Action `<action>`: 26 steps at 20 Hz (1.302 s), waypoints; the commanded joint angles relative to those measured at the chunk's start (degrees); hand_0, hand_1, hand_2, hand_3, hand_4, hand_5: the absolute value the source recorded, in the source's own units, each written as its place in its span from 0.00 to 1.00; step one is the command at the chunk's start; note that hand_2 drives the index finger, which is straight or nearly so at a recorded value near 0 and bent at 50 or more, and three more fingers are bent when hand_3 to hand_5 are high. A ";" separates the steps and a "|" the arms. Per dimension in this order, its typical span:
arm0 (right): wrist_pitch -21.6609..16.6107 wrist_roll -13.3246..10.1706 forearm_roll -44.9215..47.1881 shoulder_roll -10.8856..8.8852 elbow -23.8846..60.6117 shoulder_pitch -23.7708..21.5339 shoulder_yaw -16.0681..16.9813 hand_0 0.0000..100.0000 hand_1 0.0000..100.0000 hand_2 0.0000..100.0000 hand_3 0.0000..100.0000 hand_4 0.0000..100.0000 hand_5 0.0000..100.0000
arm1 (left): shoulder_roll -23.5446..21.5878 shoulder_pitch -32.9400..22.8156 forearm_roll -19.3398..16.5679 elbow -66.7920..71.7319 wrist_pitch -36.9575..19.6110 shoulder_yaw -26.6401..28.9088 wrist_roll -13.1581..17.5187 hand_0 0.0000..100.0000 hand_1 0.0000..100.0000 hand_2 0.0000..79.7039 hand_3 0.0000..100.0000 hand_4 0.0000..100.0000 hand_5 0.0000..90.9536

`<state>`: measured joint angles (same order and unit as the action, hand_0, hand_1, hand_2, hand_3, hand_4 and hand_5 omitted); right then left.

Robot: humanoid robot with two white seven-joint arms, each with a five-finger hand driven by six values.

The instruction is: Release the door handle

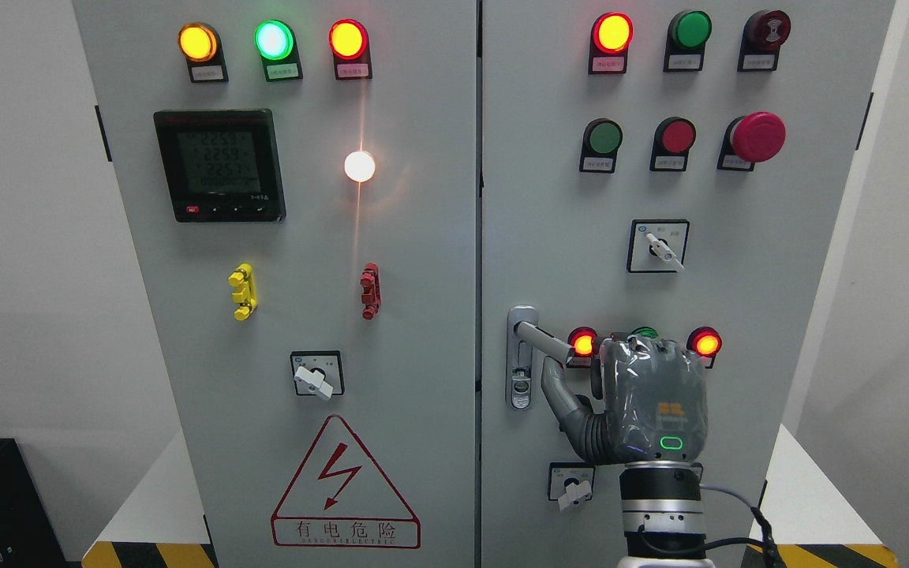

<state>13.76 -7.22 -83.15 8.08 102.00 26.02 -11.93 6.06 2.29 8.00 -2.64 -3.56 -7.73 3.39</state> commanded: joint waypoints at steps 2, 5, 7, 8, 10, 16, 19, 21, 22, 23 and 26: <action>0.04 0.01 0.00 0.01 0.12 0.09 0.15 0.49 0.36 0.99 1.00 1.00 1.00 | 0.00 0.00 0.00 0.00 -0.04 0.00 0.04 0.12 0.56 0.00 0.00 0.00 0.00; 0.04 0.01 0.00 -0.08 0.21 0.09 0.41 0.49 0.36 0.99 1.00 1.00 1.00 | 0.00 0.00 0.00 0.00 -0.04 0.00 0.04 0.12 0.56 0.00 0.00 0.00 0.00; 0.04 0.01 0.00 -0.08 0.21 0.26 0.59 0.49 0.36 0.99 1.00 1.00 1.00 | 0.00 0.00 0.00 0.00 -0.04 0.00 0.04 0.12 0.56 0.00 0.00 0.00 0.00; 0.04 0.01 0.00 -0.08 0.21 0.26 0.59 0.49 0.36 0.99 1.00 1.00 1.00 | 0.00 0.00 0.00 0.00 -0.04 0.00 0.04 0.12 0.56 0.00 0.00 0.00 0.00; -0.05 0.01 0.00 -0.08 0.21 0.26 0.59 0.49 0.36 0.99 1.00 1.00 1.00 | 0.00 0.00 0.00 0.00 -0.04 0.00 0.04 0.12 0.56 0.00 0.00 0.00 0.00; -0.13 0.01 0.00 -0.08 0.30 0.26 0.85 0.49 0.35 0.99 1.00 1.00 1.00 | 0.00 0.00 0.00 0.00 -0.04 0.00 0.04 0.12 0.56 0.00 0.00 0.00 0.00; -0.22 0.01 0.09 -0.08 0.30 0.26 0.85 0.49 0.35 0.99 1.00 1.00 1.00 | 0.00 0.00 0.00 0.00 -0.04 0.00 0.04 0.12 0.56 0.00 0.00 0.00 0.00; -0.22 0.01 1.23 -0.08 0.39 0.26 0.85 0.49 0.35 0.99 1.00 1.00 1.00 | 0.00 0.00 0.00 0.00 -0.04 0.00 0.04 0.12 0.56 0.00 0.00 0.00 0.00; -0.22 0.01 1.41 -0.08 0.65 0.26 0.85 0.49 0.35 0.99 1.00 1.00 1.00 | 0.00 0.00 0.00 0.00 -0.04 0.00 0.04 0.12 0.56 0.00 0.00 0.00 0.00; -0.22 0.01 1.41 -0.08 0.83 0.26 0.85 0.50 0.35 0.99 1.00 1.00 1.00 | 0.00 0.00 0.00 0.00 -0.04 0.00 0.04 0.12 0.56 0.00 0.00 0.00 0.00; -0.31 0.01 1.41 -0.08 0.83 0.26 0.76 0.50 0.34 0.99 1.00 1.00 1.00 | 0.00 0.00 0.00 0.00 -0.04 0.00 0.04 0.12 0.56 0.00 0.00 0.00 0.00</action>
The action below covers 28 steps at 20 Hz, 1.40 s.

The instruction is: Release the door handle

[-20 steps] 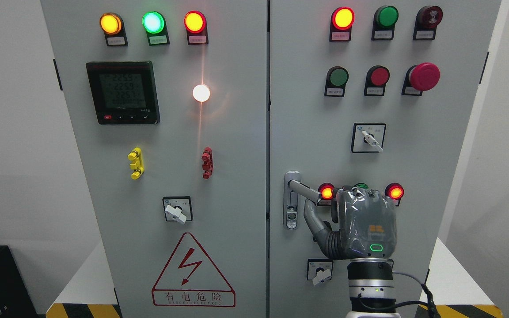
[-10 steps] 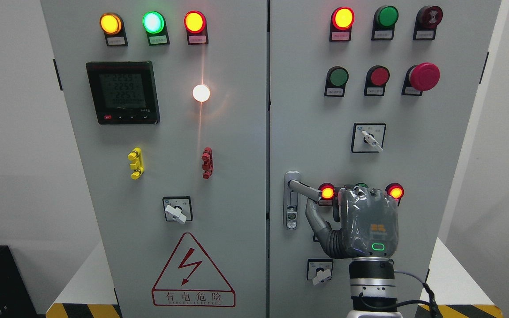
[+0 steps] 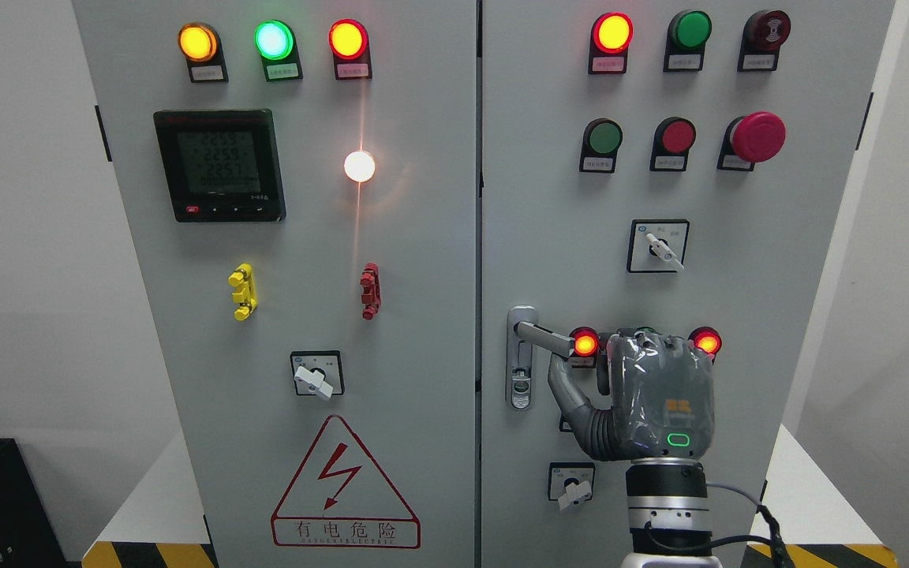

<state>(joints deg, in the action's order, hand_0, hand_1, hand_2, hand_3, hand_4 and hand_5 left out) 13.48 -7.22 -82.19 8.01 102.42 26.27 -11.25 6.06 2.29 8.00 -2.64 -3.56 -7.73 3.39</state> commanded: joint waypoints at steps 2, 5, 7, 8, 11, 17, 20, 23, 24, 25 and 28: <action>-0.04 0.01 0.45 -0.01 0.50 0.01 0.09 0.50 0.34 0.99 1.00 1.00 1.00 | 0.00 0.00 0.00 0.00 -0.04 0.00 0.04 0.12 0.56 0.00 0.00 0.00 0.00; -0.04 0.01 0.45 -0.01 0.59 0.01 0.09 0.51 0.33 0.99 1.00 1.00 1.00 | 0.00 0.00 0.00 0.00 -0.04 0.00 0.04 0.12 0.56 0.00 0.00 0.00 0.00; -0.04 0.01 0.45 -0.01 0.59 0.01 0.09 0.51 0.33 0.99 1.00 1.00 1.00 | 0.00 0.00 0.00 0.00 -0.04 0.00 0.04 0.12 0.56 0.00 0.00 0.00 0.00; -0.04 0.01 0.45 -0.01 0.59 0.01 0.09 0.51 0.33 0.99 1.00 1.00 1.00 | 0.00 0.00 0.00 0.00 -0.04 0.00 0.04 0.12 0.56 0.00 0.00 0.00 0.00; -0.04 0.01 0.45 -0.01 0.50 -0.08 0.09 0.51 0.33 0.99 1.00 1.00 1.00 | 0.00 0.00 0.00 0.00 -0.04 0.00 0.04 0.12 0.56 0.00 0.00 0.00 0.00; -0.04 0.01 0.54 -0.01 0.50 -0.08 0.09 0.51 0.33 0.99 1.00 1.00 1.00 | 0.00 0.00 0.00 0.00 -0.04 0.00 0.04 0.12 0.56 0.00 0.00 0.00 0.00; -0.04 0.01 0.54 -0.01 0.50 -0.08 0.17 0.51 0.33 0.99 1.00 1.00 1.00 | 0.00 0.00 0.00 0.00 -0.04 0.00 0.04 0.12 0.56 0.00 0.00 0.00 0.00; -0.04 0.01 0.54 -0.01 0.50 0.01 0.09 0.51 0.33 0.99 1.00 1.00 1.00 | 0.00 0.00 0.00 0.00 -0.04 0.00 0.04 0.12 0.56 0.00 0.00 0.00 0.00; -0.04 0.01 0.54 -0.01 0.50 -0.08 0.09 0.51 0.33 0.99 1.00 1.00 1.00 | 0.00 0.00 0.00 0.00 -0.04 0.00 0.04 0.12 0.56 0.00 0.00 0.00 0.00; -0.04 0.01 0.54 -0.01 0.50 -0.08 0.17 0.51 0.33 0.99 1.00 1.00 1.00 | 0.00 0.00 0.00 0.00 -0.04 0.00 0.04 0.12 0.56 0.00 0.00 0.00 0.00; -0.04 0.01 0.54 -0.01 0.59 0.01 0.17 0.51 0.33 0.99 1.00 1.00 1.00 | 0.00 0.00 0.00 0.00 -0.04 0.00 0.04 0.12 0.56 0.00 0.00 0.00 0.00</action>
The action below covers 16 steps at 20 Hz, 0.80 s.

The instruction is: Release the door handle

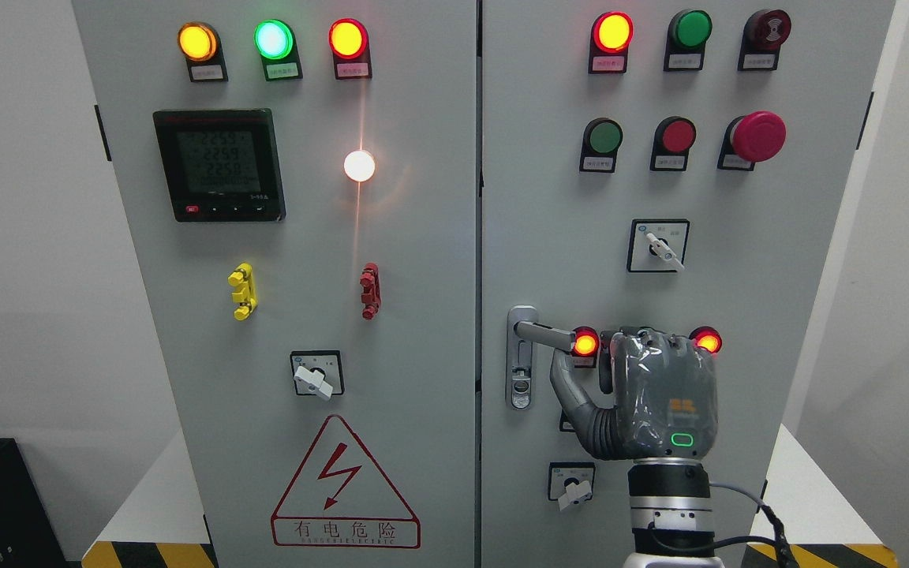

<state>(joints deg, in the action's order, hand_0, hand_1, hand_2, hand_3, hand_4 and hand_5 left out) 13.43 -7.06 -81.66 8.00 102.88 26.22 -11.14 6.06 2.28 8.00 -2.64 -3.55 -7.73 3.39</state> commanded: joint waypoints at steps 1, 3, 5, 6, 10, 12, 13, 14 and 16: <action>0.02 -0.14 0.01 0.00 0.13 -0.03 0.07 0.51 0.33 0.99 1.00 1.00 1.00 | 0.00 0.00 0.00 0.00 -0.05 0.00 0.04 0.12 0.56 0.00 0.00 0.00 0.00; 0.02 -0.23 0.01 0.00 0.04 -0.03 0.07 0.51 0.33 0.99 1.00 1.00 1.00 | 0.00 0.00 0.00 0.00 -0.05 0.00 0.04 0.12 0.56 0.00 0.00 0.00 0.00; 0.02 -0.23 0.01 0.00 0.13 -0.03 0.07 0.51 0.33 0.99 1.00 1.00 1.00 | 0.00 0.00 0.00 0.00 -0.05 0.00 0.04 0.12 0.56 0.00 0.00 0.00 0.00; 0.02 -0.23 0.01 -0.08 0.13 -0.11 -0.02 0.51 0.33 0.99 1.00 1.00 1.00 | 0.00 0.00 0.00 0.00 -0.05 0.00 0.04 0.12 0.56 0.00 0.00 0.00 0.00; 0.02 -0.84 0.01 -0.17 0.13 -0.29 -0.28 0.51 0.33 0.99 1.00 1.00 1.00 | 0.00 0.00 0.00 0.00 -0.05 0.00 0.04 0.12 0.56 0.00 0.00 0.00 0.00; 0.02 -1.37 0.01 -0.26 0.13 -0.29 -0.37 0.51 0.33 0.99 1.00 1.00 1.00 | 0.00 0.00 0.00 0.00 -0.05 0.00 0.04 0.12 0.56 0.00 0.00 0.00 0.00; 0.02 -1.37 0.01 -0.26 0.13 -0.29 -0.37 0.51 0.33 0.99 1.00 1.00 1.00 | 0.00 0.00 0.00 0.00 -0.05 0.00 0.04 0.12 0.56 0.00 0.00 0.00 0.00; 0.02 -1.46 0.01 -0.35 0.13 -0.29 -0.37 0.51 0.33 0.99 1.00 1.00 1.00 | 0.00 0.00 0.00 0.00 -0.05 0.00 0.04 0.12 0.56 0.00 0.00 0.00 0.00; 0.02 -1.46 0.10 -0.35 0.13 -0.38 -0.37 0.51 0.33 0.99 1.00 1.00 1.00 | 0.00 0.00 0.00 0.00 -0.05 0.00 0.04 0.12 0.56 0.00 0.00 0.00 0.00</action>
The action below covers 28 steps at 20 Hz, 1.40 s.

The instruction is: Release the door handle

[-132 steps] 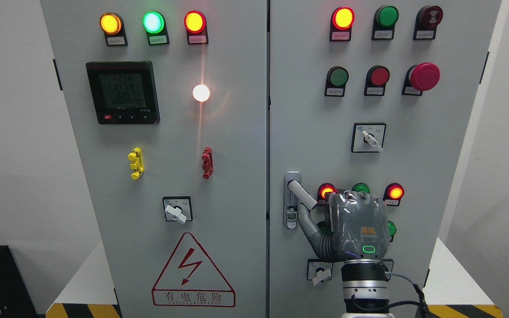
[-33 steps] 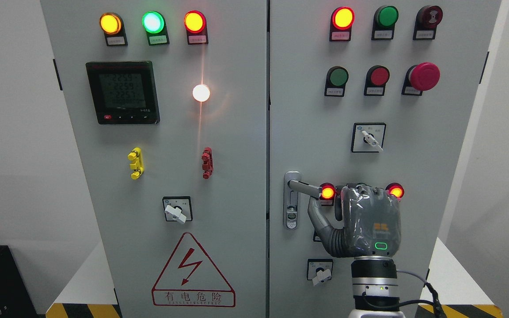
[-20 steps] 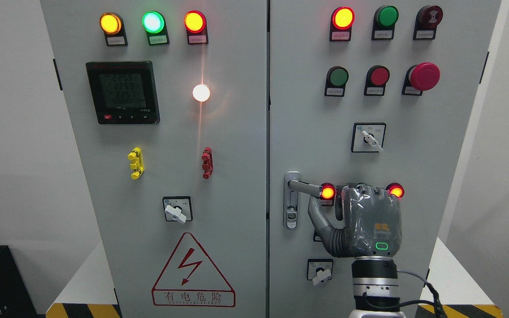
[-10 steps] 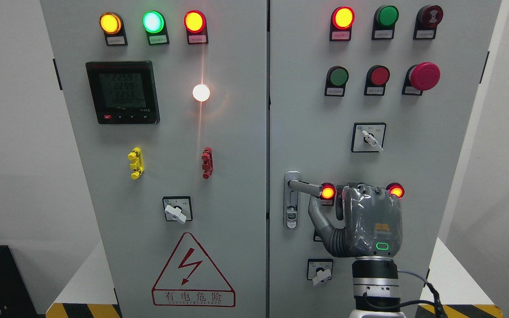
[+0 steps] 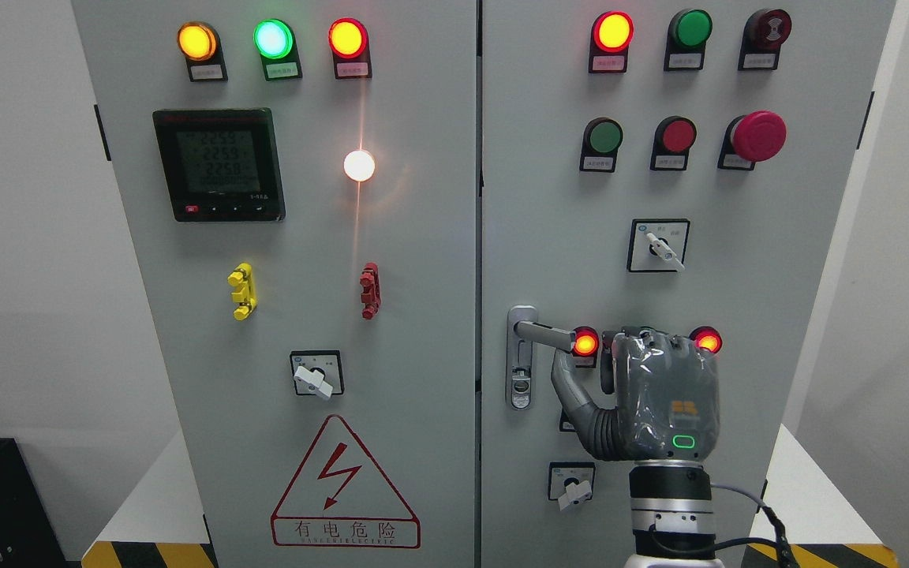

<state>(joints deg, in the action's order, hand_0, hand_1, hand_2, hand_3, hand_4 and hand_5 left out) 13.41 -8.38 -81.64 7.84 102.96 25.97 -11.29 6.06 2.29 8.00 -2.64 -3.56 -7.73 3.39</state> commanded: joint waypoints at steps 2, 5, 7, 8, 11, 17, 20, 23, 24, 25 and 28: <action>0.04 -0.14 0.08 -0.28 0.05 -0.66 -0.31 0.51 0.33 0.99 1.00 1.00 1.00 | 0.00 0.00 0.00 0.00 -0.05 0.00 0.04 0.12 0.56 0.00 0.00 0.00 0.00; -0.22 -0.41 0.08 -0.45 0.31 -1.45 -0.40 0.52 0.33 0.98 1.00 1.00 1.00 | 0.00 0.00 0.00 0.00 -0.05 0.00 0.04 0.12 0.56 0.00 0.00 0.00 0.00; -0.66 -0.93 0.34 -0.45 0.49 -1.80 -0.40 0.52 0.32 0.98 1.00 1.00 1.00 | 0.00 0.00 0.00 0.00 -0.05 0.00 0.04 0.12 0.56 0.00 0.00 0.00 0.00; -0.75 -0.94 0.43 -0.45 0.49 -1.98 -0.40 0.52 0.32 0.98 1.00 1.00 1.00 | 0.00 0.00 0.00 0.00 -0.05 0.00 0.04 0.12 0.56 0.00 0.00 0.00 0.00; -0.84 -1.11 0.43 -0.54 0.75 -2.77 -0.49 0.52 0.32 0.98 1.00 1.00 1.00 | 0.00 0.00 0.00 0.00 -0.05 0.00 0.04 0.12 0.56 0.00 0.00 0.00 0.00; -3.04 -2.69 0.43 -0.72 1.72 -3.82 -0.22 0.51 0.32 0.94 1.00 1.00 1.00 | 0.00 0.00 0.00 0.00 0.04 0.00 0.04 0.12 0.56 0.00 0.00 0.00 0.00; -3.21 -2.96 0.61 -1.59 2.68 -5.49 -0.22 0.51 0.33 0.89 1.00 0.99 1.00 | 0.00 0.00 0.00 0.00 -0.05 0.00 0.04 0.12 0.56 0.00 0.00 0.00 0.00; -5.05 -3.04 1.48 -2.74 3.30 -6.46 0.21 0.51 0.32 0.84 1.00 0.97 1.00 | 0.00 0.00 0.00 0.00 -0.05 0.00 0.04 0.12 0.56 0.00 0.00 0.00 0.00; -6.02 -3.48 1.66 -3.35 3.82 -6.64 0.74 0.50 0.32 0.82 1.00 0.95 0.97 | 0.00 0.00 0.00 0.00 -0.05 0.00 0.04 0.12 0.56 0.00 0.00 0.00 0.00; -7.07 -4.18 1.66 -3.70 4.00 -7.42 1.18 0.50 0.32 0.80 1.00 0.93 0.95 | 0.00 0.00 0.00 0.00 -0.05 0.00 0.04 0.12 0.56 0.00 0.00 0.00 0.00; -11.37 -6.29 2.27 -4.49 4.62 -9.18 3.37 0.50 0.32 0.72 0.89 0.85 0.84 | 0.00 0.00 0.00 0.00 -0.05 0.00 0.04 0.12 0.56 0.00 0.00 0.00 0.00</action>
<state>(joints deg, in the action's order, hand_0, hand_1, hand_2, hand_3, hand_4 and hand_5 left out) 5.21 -13.10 -80.26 5.80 105.49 19.44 -10.80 6.06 2.29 8.00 -2.64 -3.55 -7.73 3.39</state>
